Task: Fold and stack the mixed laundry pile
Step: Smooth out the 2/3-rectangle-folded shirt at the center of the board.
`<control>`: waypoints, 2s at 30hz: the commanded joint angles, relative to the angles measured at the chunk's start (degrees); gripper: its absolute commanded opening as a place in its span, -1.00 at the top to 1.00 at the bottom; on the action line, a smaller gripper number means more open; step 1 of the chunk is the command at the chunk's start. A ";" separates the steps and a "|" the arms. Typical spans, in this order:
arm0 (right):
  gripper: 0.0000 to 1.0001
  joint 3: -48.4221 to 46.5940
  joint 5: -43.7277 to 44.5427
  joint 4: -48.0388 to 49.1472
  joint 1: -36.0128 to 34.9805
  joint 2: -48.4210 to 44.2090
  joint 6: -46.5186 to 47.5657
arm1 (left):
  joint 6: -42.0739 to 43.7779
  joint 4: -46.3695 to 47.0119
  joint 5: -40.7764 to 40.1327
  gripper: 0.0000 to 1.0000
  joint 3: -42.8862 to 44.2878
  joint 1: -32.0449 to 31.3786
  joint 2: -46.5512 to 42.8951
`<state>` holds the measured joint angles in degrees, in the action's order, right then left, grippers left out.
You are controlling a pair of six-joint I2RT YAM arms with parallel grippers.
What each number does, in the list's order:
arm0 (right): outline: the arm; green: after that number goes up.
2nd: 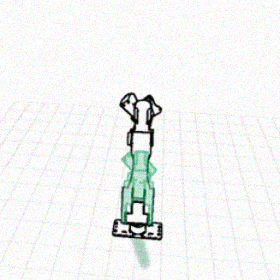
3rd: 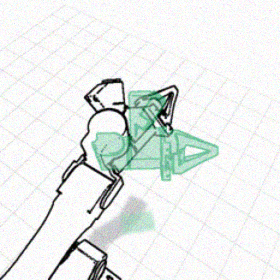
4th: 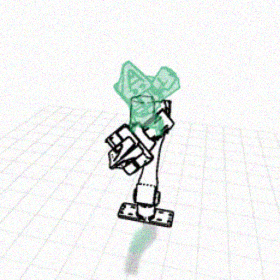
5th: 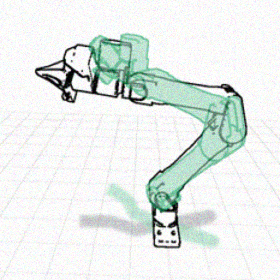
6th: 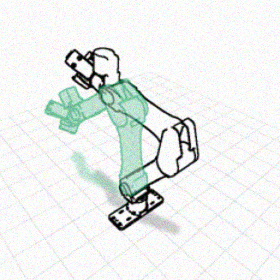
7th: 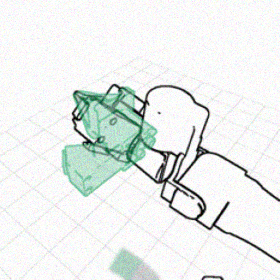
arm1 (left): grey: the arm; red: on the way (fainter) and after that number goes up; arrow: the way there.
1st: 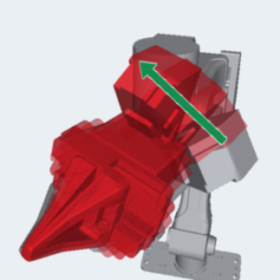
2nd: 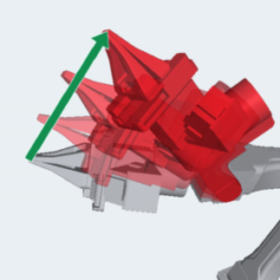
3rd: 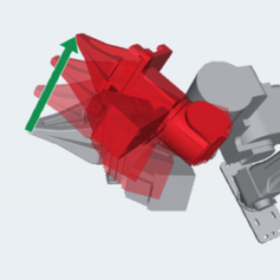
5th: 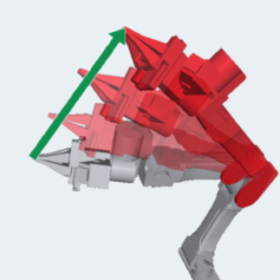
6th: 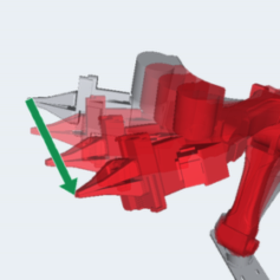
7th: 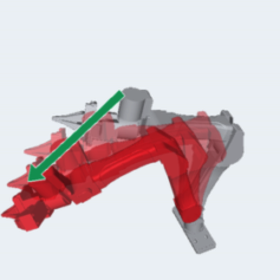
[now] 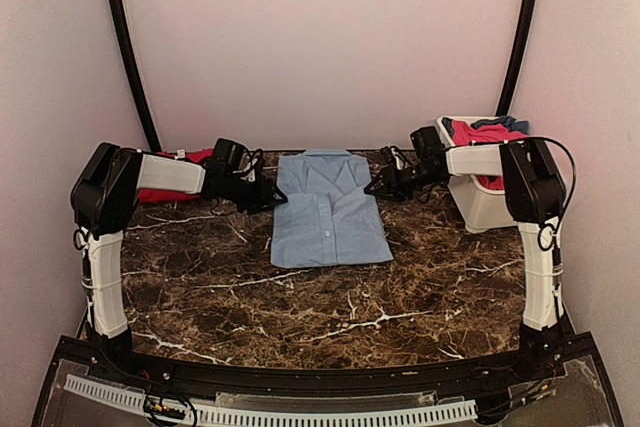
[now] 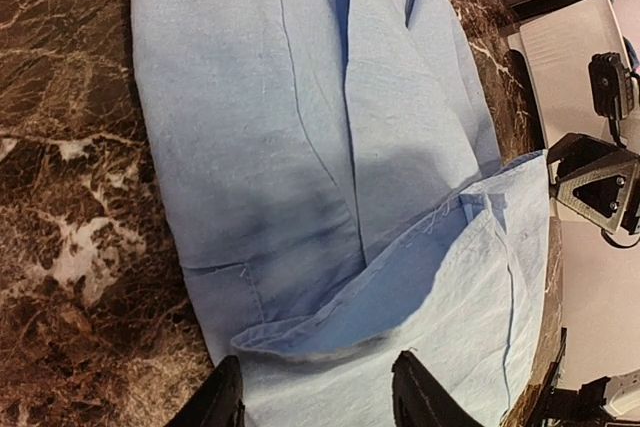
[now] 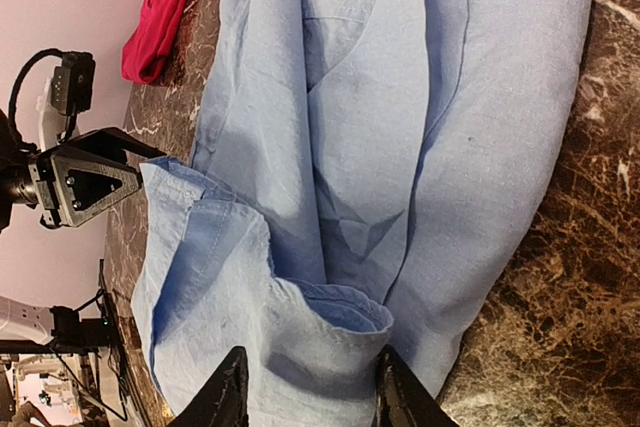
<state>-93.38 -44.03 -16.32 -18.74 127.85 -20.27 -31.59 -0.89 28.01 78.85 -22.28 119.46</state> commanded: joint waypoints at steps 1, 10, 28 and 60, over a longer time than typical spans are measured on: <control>0.17 -3.04 -0.98 0.80 -0.02 2.58 -0.47 | 0.63 0.13 1.53 0.05 3.29 0.13 1.18; 0.16 -4.11 -0.29 -0.47 -0.07 4.48 -0.09 | -0.34 -3.90 -3.17 -0.21 5.23 0.13 3.07; 1.00 -0.25 -1.72 9.47 -0.03 -0.61 -1.31 | 1.55 2.20 -1.65 1.00 4.93 0.18 -0.30; -0.97 15.99 -6.81 13.68 -6.96 -21.83 -12.34 | -6.03 17.78 14.02 -0.98 -13.15 -6.10 -19.44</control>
<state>-83.20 -44.21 -9.47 -20.71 103.92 -24.29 -32.36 9.37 32.40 69.17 -23.83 98.94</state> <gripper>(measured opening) 0.985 0.990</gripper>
